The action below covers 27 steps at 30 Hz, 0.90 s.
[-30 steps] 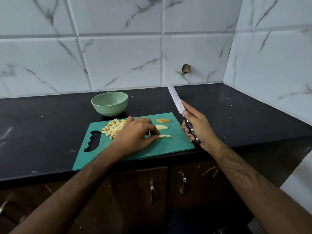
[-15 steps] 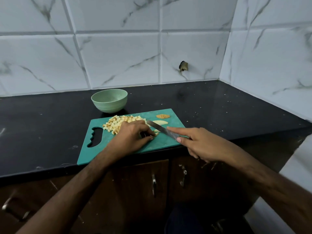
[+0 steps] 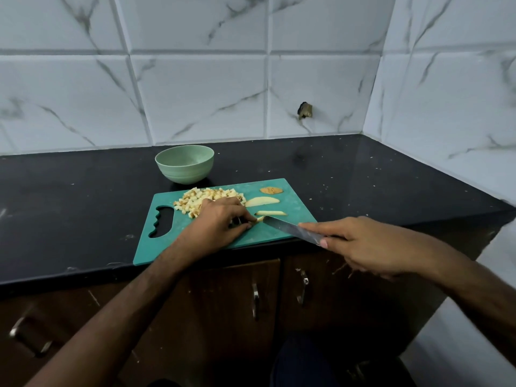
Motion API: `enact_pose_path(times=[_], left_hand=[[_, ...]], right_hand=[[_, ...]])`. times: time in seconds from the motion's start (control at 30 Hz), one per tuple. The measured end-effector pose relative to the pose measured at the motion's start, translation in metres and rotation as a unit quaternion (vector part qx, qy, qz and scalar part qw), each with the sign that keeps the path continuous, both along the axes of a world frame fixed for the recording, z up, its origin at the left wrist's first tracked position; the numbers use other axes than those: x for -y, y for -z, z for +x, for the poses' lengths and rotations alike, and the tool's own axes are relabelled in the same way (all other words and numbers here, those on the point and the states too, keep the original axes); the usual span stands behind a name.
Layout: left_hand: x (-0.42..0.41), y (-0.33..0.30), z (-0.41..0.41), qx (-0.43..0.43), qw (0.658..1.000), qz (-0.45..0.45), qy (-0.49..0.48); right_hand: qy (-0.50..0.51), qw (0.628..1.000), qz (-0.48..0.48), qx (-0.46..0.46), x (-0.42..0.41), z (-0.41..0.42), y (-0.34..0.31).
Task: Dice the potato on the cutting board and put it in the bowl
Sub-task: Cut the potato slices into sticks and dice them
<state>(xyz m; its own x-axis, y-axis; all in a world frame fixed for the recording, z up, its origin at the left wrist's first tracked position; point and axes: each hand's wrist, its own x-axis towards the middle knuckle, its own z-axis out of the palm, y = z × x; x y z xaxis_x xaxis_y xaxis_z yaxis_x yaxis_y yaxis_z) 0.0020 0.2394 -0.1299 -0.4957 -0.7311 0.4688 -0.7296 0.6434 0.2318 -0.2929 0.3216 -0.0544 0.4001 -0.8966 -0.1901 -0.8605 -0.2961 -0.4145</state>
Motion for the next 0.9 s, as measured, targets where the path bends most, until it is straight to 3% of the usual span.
enact_pose_path(times=[0.3, 0.7, 0.9], left_hand=[[-0.004, 0.000, 0.001, -0.015, 0.999, -0.030, -0.039], [0.000, 0.002, 0.001, -0.024, 0.997, -0.007, -0.068], [-0.002, 0.001, 0.000, -0.016, 0.997, -0.012, -0.068]], right_hand=[[-0.017, 0.998, -0.061, 0.004, -0.002, 0.016, -0.003], [-0.044, 0.995, -0.048, -0.080, -0.007, 0.019, -0.009], [-0.046, 0.994, -0.070, -0.066, -0.011, 0.025, -0.021]])
